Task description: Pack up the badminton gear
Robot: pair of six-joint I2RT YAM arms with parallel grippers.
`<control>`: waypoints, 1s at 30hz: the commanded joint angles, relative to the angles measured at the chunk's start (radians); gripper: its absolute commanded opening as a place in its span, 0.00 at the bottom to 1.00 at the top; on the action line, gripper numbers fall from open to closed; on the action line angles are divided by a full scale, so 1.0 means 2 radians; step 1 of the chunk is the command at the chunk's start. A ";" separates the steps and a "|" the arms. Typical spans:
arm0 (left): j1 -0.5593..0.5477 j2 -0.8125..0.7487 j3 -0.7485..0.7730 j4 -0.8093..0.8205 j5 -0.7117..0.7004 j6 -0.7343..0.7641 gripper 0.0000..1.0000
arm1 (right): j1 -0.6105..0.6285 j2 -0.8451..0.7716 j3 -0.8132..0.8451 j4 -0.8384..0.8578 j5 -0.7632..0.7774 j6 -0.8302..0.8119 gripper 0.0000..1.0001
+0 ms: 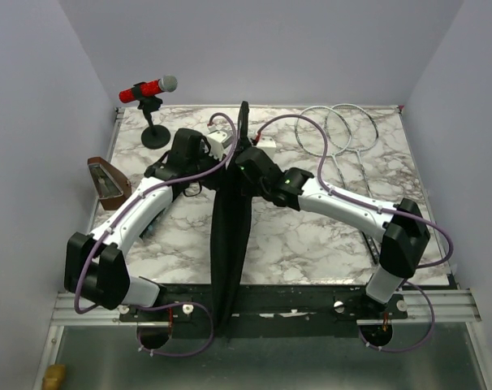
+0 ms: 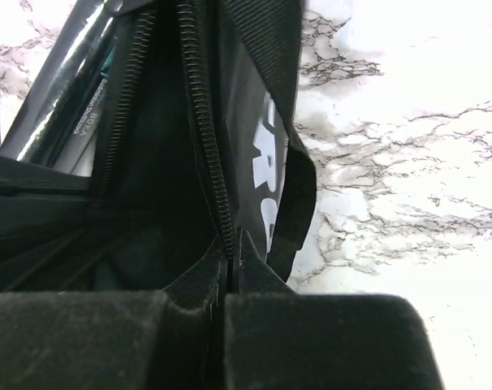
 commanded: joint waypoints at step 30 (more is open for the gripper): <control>0.003 0.120 0.148 -0.142 -0.105 -0.046 0.00 | -0.290 -0.048 -0.051 -0.059 -0.063 -0.006 0.63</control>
